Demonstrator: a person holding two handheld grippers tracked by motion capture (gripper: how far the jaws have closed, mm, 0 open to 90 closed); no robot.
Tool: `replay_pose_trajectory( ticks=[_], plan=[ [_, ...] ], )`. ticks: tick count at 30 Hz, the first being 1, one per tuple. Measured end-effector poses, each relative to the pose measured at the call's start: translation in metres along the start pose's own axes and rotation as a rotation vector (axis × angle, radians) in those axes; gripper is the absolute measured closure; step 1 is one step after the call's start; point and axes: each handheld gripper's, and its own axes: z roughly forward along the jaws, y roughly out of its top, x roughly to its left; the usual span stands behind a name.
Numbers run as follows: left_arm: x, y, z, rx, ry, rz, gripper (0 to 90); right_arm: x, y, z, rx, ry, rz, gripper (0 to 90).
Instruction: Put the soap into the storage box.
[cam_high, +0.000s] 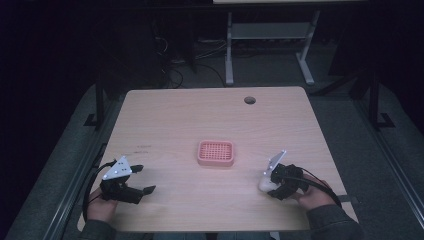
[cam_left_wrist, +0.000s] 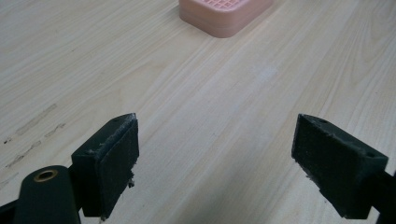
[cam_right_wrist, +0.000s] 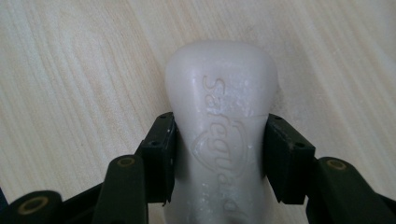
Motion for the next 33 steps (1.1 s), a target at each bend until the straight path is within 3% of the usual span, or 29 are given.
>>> replay_pose_trajectory(
  ticks=[5, 8, 18, 33],
  plan=[
    [0.0, 0.0, 0.0, 0.001, 0.001, 0.003, 14.8, 0.0, 0.005, -0.007, -0.011, -0.015, -0.025, 49.2],
    [0.0, 0.0, 0.0, 0.0, 0.0, 0.004, 14.8, 0.001, 0.009, -0.015, -0.044, -0.014, -0.042, 49.3],
    [0.0, 0.0, 0.0, -0.004, -0.001, -0.004, 14.8, -0.001, 0.015, -0.023, -0.082, -0.002, -0.049, 49.3],
    [0.0, 0.0, -0.001, -0.005, -0.001, -0.009, 14.8, -0.004, 0.036, -0.03, -0.084, -0.003, -0.094, 49.3]
  ],
)
